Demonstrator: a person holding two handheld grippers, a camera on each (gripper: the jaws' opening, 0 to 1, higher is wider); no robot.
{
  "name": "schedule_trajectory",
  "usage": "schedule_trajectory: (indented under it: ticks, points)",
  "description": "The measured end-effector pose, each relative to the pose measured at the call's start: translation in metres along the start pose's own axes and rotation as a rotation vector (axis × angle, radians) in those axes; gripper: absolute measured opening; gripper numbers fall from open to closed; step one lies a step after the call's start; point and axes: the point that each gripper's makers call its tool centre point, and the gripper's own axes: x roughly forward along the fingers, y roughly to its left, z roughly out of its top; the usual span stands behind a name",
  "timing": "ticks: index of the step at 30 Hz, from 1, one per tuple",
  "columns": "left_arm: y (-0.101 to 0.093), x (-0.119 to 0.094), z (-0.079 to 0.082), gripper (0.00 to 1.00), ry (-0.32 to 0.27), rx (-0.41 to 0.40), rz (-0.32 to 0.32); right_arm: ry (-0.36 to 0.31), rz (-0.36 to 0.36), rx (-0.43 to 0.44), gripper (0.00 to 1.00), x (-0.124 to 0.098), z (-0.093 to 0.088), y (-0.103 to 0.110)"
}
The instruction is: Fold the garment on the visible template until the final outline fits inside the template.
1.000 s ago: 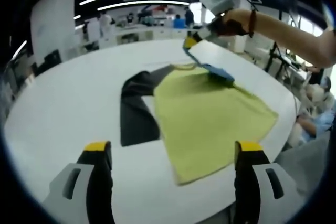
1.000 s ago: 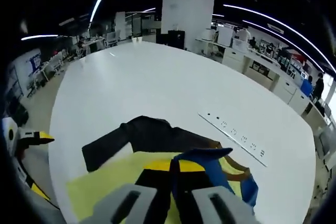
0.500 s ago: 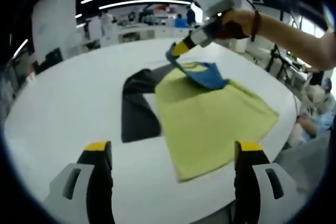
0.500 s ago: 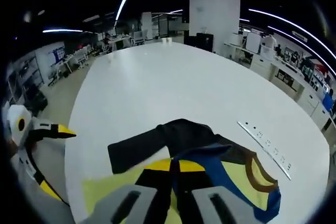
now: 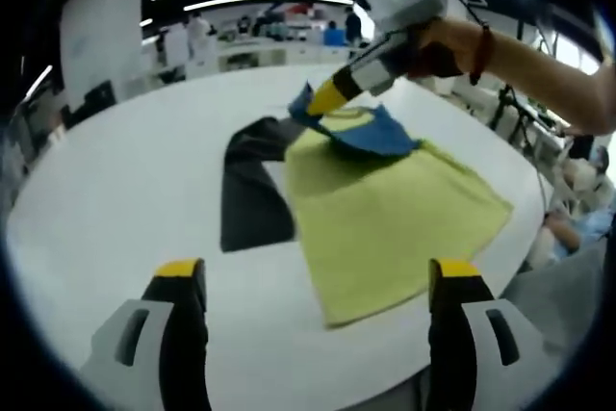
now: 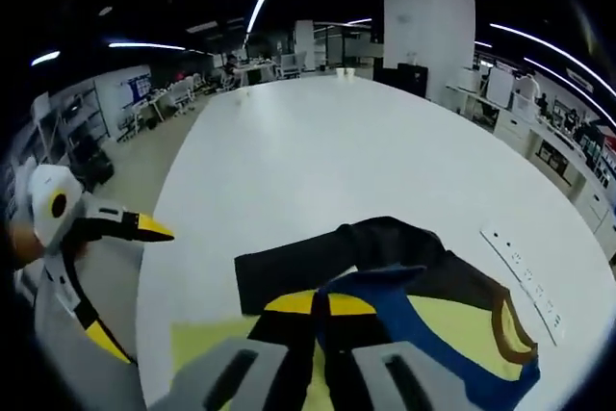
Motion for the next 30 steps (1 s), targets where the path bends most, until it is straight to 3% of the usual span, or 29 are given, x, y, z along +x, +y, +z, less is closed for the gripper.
schedule_trajectory:
  ticks: [7,16,30]
  points:
    - [0.003,0.001,-0.005,0.92,0.008,-0.007,0.003,0.012,0.049,-0.040,0.00,0.004,-0.008,0.021]
    - [0.003,-0.001,-0.001,0.91,-0.006,-0.007,0.015,0.048,0.076,-0.017,0.00,0.016,-0.031,0.029]
    - [0.008,-0.004,0.001,0.91,-0.016,-0.005,0.028,0.033,0.107,-0.007,0.00,0.026,-0.043,0.038]
